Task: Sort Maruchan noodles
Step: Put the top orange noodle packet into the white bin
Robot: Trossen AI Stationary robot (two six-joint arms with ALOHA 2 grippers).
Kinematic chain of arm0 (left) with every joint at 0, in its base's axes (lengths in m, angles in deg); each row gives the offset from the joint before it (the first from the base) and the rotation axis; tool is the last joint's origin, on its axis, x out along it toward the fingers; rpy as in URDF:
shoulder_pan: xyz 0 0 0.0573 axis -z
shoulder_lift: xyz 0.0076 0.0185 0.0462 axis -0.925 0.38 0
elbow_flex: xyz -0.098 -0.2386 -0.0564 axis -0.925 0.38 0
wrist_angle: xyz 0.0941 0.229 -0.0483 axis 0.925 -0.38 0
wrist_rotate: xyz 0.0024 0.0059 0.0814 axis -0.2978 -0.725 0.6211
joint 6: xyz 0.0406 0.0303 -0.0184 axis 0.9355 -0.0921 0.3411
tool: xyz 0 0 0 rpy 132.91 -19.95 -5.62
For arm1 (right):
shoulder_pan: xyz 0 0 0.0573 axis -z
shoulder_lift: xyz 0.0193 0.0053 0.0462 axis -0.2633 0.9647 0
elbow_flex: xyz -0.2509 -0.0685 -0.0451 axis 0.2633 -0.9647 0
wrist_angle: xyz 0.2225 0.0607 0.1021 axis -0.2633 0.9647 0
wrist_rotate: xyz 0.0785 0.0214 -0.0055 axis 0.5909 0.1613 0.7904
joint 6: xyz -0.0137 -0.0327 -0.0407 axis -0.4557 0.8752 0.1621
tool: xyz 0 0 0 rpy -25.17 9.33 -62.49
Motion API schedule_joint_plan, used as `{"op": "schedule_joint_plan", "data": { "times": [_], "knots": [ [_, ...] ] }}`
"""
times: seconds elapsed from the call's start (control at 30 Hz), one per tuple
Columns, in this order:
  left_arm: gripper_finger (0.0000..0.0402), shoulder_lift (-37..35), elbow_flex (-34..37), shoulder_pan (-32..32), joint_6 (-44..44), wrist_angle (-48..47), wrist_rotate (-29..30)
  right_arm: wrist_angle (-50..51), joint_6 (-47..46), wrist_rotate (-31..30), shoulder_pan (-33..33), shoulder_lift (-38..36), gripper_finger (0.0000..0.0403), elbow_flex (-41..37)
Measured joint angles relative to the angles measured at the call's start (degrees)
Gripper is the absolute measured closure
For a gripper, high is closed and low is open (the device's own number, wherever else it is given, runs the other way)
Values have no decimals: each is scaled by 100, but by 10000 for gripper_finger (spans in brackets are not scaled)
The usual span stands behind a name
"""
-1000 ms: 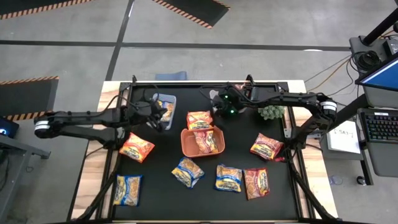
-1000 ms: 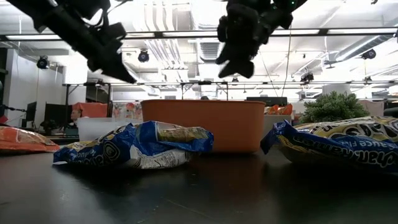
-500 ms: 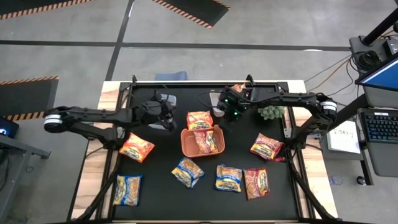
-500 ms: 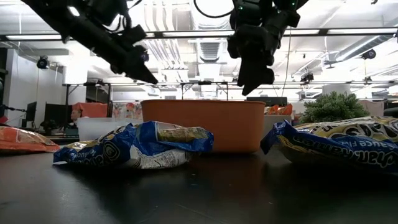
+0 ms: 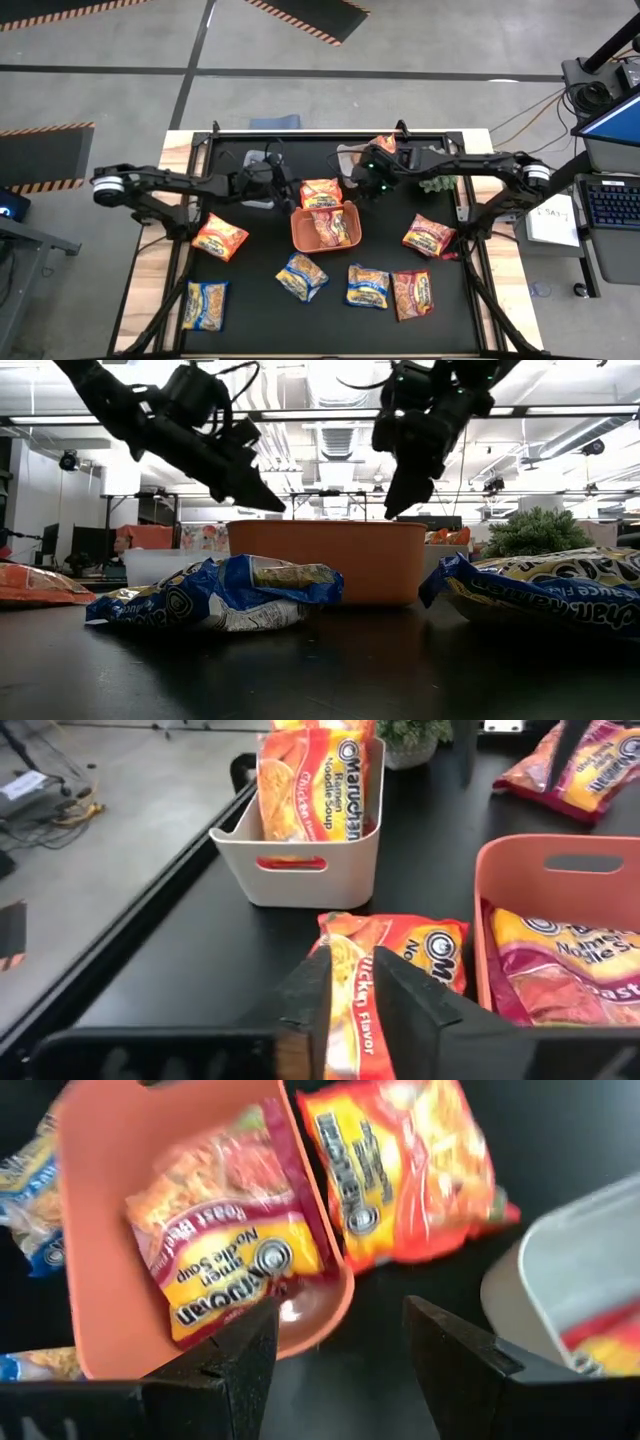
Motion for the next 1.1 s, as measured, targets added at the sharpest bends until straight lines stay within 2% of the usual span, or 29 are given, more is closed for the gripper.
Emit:
{"op": "schedule_joint_plan", "data": {
  "times": [0.23,0.4,0.5,0.67,0.87,1.03,1.1],
  "knots": [
    [264,500,-20,-330,-76,477,-89,-1930,688,114,153,-935,200,-925],
    [237,918,-337,-562,-209,439,-171,-2982,947,172,390,-1421,200,-1258],
    [235,1179,-573,-689,-203,128,-511,-3114,1124,371,559,-1606,200,-1282],
    [235,1426,-982,-910,42,-949,-970,-3246,1287,594,751,-1731,200,-1259],
    [235,1421,-1337,-1077,354,-1868,-1365,-3248,1441,606,791,-1682,200,-1254],
    [235,1514,-1434,-1333,536,-2004,-2088,-3193,1561,701,823,-1636,200,-1267],
    [235,1609,-1463,-1420,507,-1986,-2118,-3192,1535,867,855,-1638,200,-1267]
  ]
}}
